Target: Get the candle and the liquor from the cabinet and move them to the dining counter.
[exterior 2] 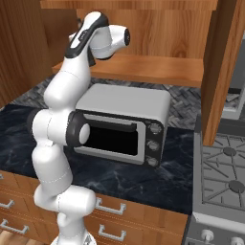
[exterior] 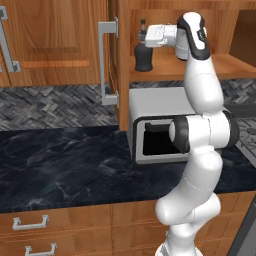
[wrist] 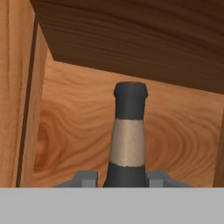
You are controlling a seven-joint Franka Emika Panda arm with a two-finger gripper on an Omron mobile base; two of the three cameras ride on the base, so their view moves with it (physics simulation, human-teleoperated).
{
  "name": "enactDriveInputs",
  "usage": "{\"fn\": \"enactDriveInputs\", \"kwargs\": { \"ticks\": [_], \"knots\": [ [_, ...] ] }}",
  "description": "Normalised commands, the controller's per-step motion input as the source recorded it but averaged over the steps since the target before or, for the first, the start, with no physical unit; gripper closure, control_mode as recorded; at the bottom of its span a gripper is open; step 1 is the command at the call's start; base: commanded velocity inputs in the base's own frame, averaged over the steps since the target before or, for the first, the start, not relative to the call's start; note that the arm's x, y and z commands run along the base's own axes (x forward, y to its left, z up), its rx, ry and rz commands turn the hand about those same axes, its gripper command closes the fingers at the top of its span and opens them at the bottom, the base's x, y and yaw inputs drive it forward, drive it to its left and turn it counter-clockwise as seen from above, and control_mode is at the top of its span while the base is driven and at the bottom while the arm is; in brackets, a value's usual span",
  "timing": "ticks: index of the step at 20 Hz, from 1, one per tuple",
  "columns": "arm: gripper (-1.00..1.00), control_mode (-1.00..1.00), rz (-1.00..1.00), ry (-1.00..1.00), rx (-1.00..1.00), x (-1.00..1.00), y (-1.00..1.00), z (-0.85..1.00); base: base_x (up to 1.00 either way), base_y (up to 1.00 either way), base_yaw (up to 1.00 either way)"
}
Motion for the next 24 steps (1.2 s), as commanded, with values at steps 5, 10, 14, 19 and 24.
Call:
{"fn": "enactDriveInputs", "kwargs": {
  "ticks": [5, 10, 14, 19, 24],
  "knots": [
    [1.00, -1.00, 0.00, -0.01, 0.02, -0.29, -0.22, 0.00, 0.00, 0.00, 0.00],
    [1.00, -1.00, -0.05, -0.08, 0.09, -0.75, -0.46, -0.08, 0.00, 0.00, 0.00],
    [1.00, -1.00, -0.03, -0.07, 0.09, -0.93, -0.42, 0.02, 0.00, 0.00, 0.00],
    [1.00, -1.00, -0.04, -0.01, 0.08, -1.00, -0.26, 0.32, 0.00, 0.00, 0.00],
    [1.00, -1.00, -0.06, 0.05, 0.04, -1.00, -0.16, 0.48, 0.00, 0.00, 0.00]
  ]
}}
